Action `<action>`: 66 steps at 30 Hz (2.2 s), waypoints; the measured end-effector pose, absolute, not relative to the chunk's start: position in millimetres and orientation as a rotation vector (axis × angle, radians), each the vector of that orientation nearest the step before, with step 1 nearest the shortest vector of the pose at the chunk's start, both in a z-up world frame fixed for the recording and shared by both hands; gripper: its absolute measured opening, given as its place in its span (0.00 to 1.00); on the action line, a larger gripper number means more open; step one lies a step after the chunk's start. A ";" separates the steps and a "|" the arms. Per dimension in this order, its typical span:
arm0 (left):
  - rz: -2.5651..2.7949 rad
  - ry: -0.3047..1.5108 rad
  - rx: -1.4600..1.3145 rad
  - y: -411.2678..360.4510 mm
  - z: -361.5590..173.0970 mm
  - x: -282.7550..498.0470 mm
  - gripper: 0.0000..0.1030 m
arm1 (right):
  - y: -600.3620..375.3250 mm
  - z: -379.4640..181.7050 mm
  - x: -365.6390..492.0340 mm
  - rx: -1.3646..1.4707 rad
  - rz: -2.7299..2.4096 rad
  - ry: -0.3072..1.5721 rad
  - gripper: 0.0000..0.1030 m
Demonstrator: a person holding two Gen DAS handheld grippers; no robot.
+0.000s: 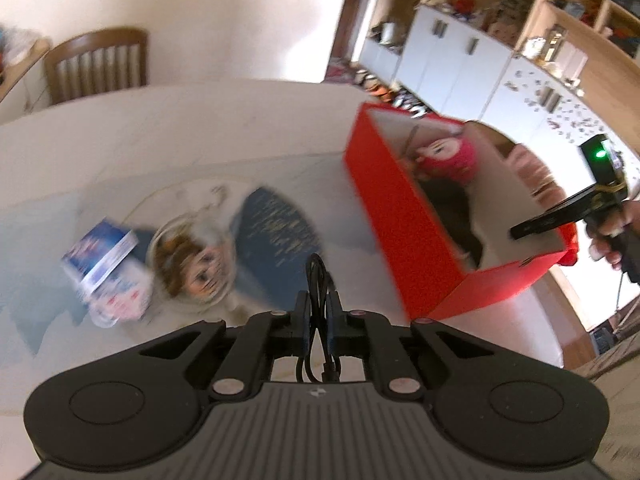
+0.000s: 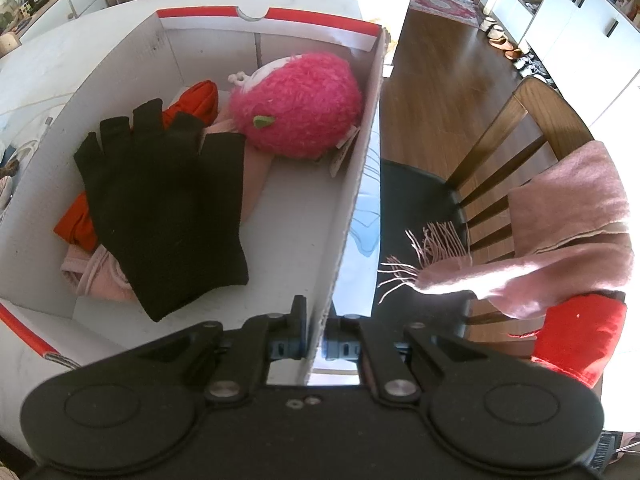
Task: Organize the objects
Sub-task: 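Lift the black cable with the left gripper and carry it into the box, then open the left gripper to release the cable onto the glove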
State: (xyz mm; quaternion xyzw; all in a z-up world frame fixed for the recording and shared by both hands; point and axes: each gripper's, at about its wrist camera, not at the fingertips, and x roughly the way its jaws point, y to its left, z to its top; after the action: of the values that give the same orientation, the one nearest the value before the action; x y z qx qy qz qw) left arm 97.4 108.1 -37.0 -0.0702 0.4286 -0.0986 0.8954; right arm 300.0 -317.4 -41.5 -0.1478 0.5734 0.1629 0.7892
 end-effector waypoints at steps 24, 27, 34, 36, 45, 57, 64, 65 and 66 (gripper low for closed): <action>-0.552 0.800 0.019 -51.5 0.4 226.6 0.05 | -321.2 -42.6 300.6 -0.300 0.364 1.231 0.06; -0.577 0.825 0.038 -67.8 -10.5 241.3 0.05 | -321.6 -42.9 300.7 -0.297 0.368 1.232 0.06; -0.637 0.860 0.093 -103.2 -47.1 267.8 0.05 | -323.9 -42.9 301.6 -0.286 0.375 1.232 0.07; -0.642 0.881 0.145 -113.3 -59.9 272.5 0.05 | -323.9 -42.8 301.8 -0.283 0.375 1.233 0.06; -0.623 1.001 0.196 -125.8 -99.1 290.1 0.05 | -325.2 -42.9 302.4 -0.267 0.378 1.236 0.07; -0.641 1.045 0.250 -128.9 -106.0 285.0 0.20 | -326.0 -43.3 302.7 -0.265 0.377 1.239 0.07; -0.614 0.977 0.216 -110.0 -85.0 274.4 0.58 | -324.7 -43.5 301.4 -0.273 0.376 1.239 0.07; -0.612 0.972 0.208 -106.2 -81.4 273.3 0.58 | -324.5 -43.3 301.3 -0.276 0.377 1.238 0.07; -0.609 0.965 0.200 -102.9 -77.9 272.2 0.58 | -324.3 -43.2 301.1 -0.278 0.377 1.239 0.07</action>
State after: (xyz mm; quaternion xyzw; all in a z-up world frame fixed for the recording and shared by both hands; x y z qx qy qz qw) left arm 272.1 -102.9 -77.9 0.0944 0.4561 -0.2877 0.8368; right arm 301.1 -324.3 -43.2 -0.1289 0.5750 0.1750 0.7887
